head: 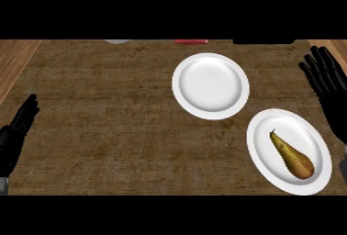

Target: Pick the pear from the plate and place it in the plate

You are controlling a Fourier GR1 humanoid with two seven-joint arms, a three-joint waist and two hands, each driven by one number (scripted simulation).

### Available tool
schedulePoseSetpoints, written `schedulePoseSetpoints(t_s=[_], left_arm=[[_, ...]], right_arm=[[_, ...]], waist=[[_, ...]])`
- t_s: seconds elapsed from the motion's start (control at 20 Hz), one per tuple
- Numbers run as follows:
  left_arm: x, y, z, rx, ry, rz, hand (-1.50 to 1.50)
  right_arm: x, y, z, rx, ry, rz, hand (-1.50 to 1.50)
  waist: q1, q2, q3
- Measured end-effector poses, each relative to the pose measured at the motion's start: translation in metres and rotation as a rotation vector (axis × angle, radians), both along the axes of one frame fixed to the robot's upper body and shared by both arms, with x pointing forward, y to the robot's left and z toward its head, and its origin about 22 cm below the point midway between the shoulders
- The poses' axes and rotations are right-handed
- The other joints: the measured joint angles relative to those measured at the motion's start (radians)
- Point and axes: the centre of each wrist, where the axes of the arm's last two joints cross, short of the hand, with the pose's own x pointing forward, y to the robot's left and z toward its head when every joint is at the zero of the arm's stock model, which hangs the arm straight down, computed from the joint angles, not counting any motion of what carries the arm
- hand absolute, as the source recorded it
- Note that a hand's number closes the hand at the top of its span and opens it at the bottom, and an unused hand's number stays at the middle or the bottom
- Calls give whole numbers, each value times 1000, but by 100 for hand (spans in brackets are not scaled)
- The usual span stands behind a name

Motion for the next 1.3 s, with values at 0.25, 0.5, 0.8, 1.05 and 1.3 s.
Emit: schedulePoseSetpoints(t_s=[0.25, 0.5, 0.8, 1.05, 1.3], left_arm=[[22, -28, 25, -59, -117, -90, 0], [35, -49, 39, -135, -170, -158, 0], [46, -67, 55, -200, -192, -198, 0], [53, -70, 64, -218, -194, -209, 0], [58, -79, 71, -220, -190, -212, 0]], right_arm=[[-14, 49, -14, -98, -25, 364, 150], [-21, 58, -1, -561, -133, 459, 150], [-64, 62, -106, -493, -137, 411, -150], [-86, 43, -147, -371, -232, 380, -150], [-87, 24, -119, -445, -324, 327, -150]], waist=[[14, 17, -2], [-12, 3, -11], [-16, 24, 0], [-9, 26, -1], [-10, 24, -3]])
